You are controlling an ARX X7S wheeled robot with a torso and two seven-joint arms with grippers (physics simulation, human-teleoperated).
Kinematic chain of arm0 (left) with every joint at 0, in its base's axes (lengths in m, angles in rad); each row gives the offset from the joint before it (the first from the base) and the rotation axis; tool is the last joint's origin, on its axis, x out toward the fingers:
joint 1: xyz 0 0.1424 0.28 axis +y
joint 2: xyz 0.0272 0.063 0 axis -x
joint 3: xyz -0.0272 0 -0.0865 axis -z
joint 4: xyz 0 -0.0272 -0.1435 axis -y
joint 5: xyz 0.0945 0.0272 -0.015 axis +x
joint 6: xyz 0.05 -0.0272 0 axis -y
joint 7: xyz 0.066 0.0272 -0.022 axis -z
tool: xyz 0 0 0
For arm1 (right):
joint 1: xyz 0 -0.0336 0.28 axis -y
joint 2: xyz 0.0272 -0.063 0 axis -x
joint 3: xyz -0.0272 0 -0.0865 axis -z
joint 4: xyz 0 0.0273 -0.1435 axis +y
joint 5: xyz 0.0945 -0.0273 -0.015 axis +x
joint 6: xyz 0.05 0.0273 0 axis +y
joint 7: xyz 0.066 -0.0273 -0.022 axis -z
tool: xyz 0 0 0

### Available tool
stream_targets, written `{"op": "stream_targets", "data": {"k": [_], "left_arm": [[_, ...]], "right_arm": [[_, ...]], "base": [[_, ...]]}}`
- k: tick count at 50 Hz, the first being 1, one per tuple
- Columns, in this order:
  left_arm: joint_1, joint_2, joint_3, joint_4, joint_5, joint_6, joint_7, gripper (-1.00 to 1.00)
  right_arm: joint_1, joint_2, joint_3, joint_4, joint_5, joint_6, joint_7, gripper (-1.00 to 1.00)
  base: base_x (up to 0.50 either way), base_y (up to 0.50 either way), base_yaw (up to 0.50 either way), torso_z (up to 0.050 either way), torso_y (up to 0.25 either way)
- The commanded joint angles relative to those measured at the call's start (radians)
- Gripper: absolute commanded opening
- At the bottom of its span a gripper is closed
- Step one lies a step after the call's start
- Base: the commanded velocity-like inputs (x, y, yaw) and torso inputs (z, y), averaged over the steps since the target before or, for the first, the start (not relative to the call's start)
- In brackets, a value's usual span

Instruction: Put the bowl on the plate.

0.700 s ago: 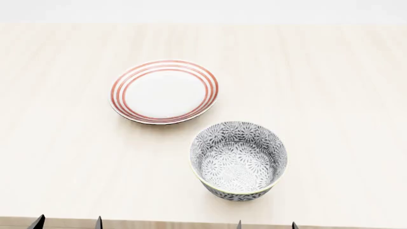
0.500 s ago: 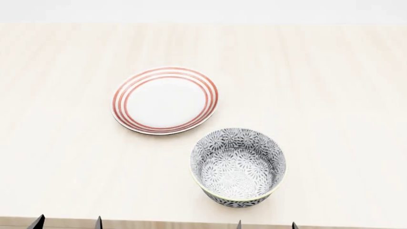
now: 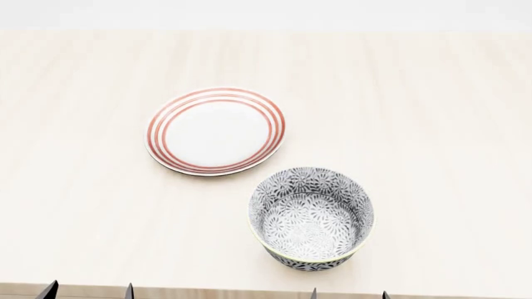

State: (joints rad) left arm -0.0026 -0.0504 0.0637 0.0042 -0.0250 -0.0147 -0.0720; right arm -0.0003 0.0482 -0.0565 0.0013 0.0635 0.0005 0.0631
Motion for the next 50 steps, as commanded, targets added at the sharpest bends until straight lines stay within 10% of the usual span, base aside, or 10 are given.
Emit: {"op": "stream_targets", "data": {"k": [1, 25, 50], "left_arm": [[0.003, 0.004, -0.004, -0.003, 0.000, 0.002, 0.001, 1.00], [-0.052, -0.069, -0.173, 0.525, -0.021, 0.087, -0.178, 1.00], [-0.047, -0.091, -0.155, 0.536, -0.024, 0.095, -0.221, 1.00]], "right_arm": [[0.000, -0.002, 0.001, 0.001, -0.004, 0.000, -0.002, 1.00], [0.086, 0.028, 0.152, -0.340, 0.125, -0.244, 0.143, 1.00], [0.081, 0.060, 0.120, -0.361, 0.137, -0.250, 0.188, 1.00]], "base": [[0.00, 0.00, 0.00, 0.000, 0.000], [0.02, 0.00, 0.00, 0.000, 0.000], [0.50, 0.00, 0.00, 0.000, 0.000]]}}
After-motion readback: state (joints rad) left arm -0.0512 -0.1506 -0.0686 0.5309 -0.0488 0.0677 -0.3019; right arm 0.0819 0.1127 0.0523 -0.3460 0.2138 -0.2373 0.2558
